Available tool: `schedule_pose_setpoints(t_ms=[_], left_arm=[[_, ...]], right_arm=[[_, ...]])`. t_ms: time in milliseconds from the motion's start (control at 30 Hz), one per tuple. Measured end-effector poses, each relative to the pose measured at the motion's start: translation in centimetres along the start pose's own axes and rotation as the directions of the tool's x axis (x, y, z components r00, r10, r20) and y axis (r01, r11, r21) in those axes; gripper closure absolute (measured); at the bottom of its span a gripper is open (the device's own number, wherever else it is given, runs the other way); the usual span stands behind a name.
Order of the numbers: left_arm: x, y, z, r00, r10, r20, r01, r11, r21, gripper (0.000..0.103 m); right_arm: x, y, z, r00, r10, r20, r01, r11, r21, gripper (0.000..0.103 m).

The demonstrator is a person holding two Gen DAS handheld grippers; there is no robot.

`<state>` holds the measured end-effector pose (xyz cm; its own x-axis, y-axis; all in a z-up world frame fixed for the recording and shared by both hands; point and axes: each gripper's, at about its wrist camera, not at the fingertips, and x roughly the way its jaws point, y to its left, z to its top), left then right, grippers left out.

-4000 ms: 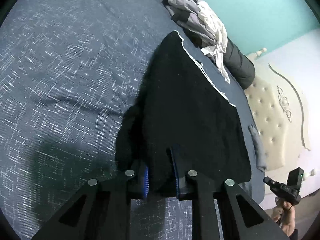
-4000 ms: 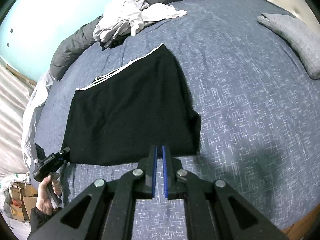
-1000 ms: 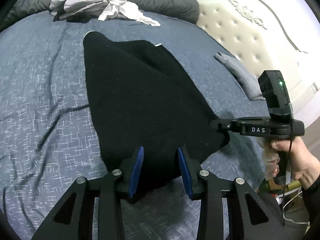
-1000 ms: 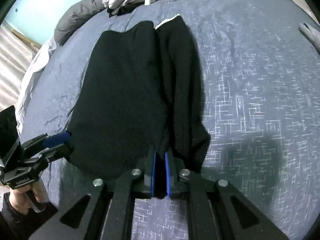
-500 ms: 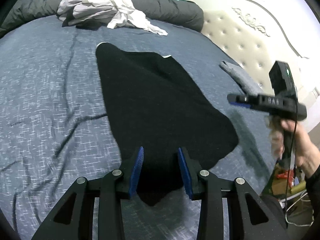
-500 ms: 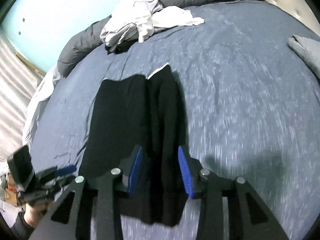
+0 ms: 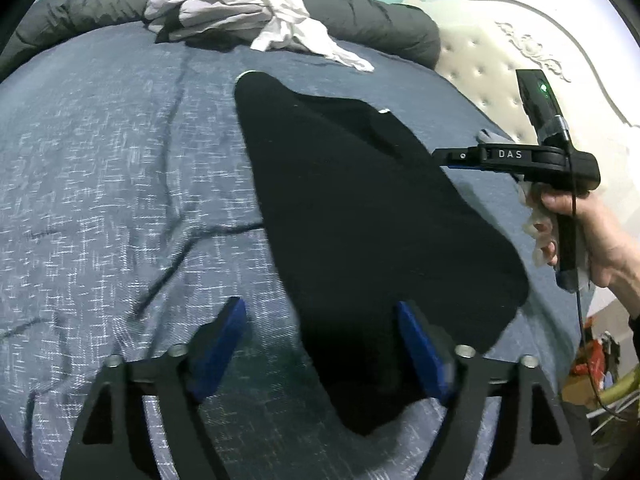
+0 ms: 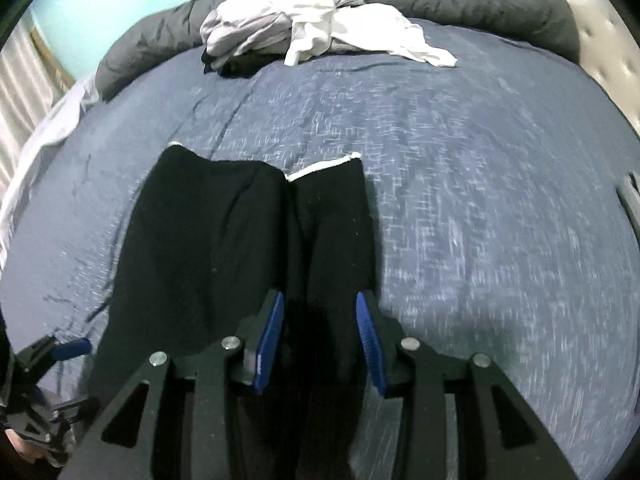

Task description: Fold clothes

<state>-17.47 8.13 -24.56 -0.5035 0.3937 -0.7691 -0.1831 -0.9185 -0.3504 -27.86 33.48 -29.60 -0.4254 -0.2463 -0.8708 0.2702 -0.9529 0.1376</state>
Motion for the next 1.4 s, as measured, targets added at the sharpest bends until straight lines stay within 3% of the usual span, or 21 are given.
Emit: schedule_pose_setpoints(t_ms=[333, 600, 1000, 1067, 1100, 1133, 1300, 1400], left_arm=[[1.0, 0.9, 0.0, 1.000, 0.017, -0.013, -0.018, 0.999, -0.039, 0.001], [0.8, 0.4, 0.0, 0.999, 0.037, -0.012, -0.037, 0.999, -0.025, 0.000], [1.0, 0.6, 0.0, 0.999, 0.036, -0.013, -0.036, 0.999, -0.036, 0.000], [1.0, 0.5, 0.0, 0.999, 0.037, -0.012, -0.037, 0.999, -0.035, 0.000], [1.0, 0.5, 0.0, 0.999, 0.037, -0.012, -0.038, 0.999, -0.034, 0.000], [1.0, 0.5, 0.0, 0.999, 0.038, -0.012, -0.039, 0.999, -0.033, 0.000], [1.2, 0.3, 0.1, 0.999, 0.049, -0.010, -0.050, 0.999, -0.021, 0.000], [1.2, 0.1, 0.1, 0.999, 0.051, -0.009, -0.051, 0.999, -0.017, 0.000]], right_arm=[[1.7, 1.3, 0.8, 0.999, -0.033, 0.000, 0.032, 0.990, -0.136, 0.065], [1.1, 3.1, 0.9, 0.999, -0.003, 0.045, 0.014, 0.969, -0.246, 0.065], [3.3, 2.6, 1.5, 0.998, 0.060, -0.013, -0.061, 0.990, -0.128, 0.065], [3.3, 1.8, 1.8, 0.996, 0.091, 0.001, -0.091, 0.994, -0.067, 0.074], [3.3, 1.6, 1.8, 0.994, 0.105, 0.004, -0.105, 0.994, -0.039, 0.088], [3.3, 1.4, 1.8, 0.995, 0.103, 0.010, -0.103, 0.994, -0.023, 0.096], [1.5, 1.6, 1.6, 0.992, 0.097, 0.074, -0.097, 0.995, -0.013, 0.100], [-0.4, 1.3, 1.5, 0.989, 0.049, 0.138, -0.050, 0.999, -0.001, 0.101]])
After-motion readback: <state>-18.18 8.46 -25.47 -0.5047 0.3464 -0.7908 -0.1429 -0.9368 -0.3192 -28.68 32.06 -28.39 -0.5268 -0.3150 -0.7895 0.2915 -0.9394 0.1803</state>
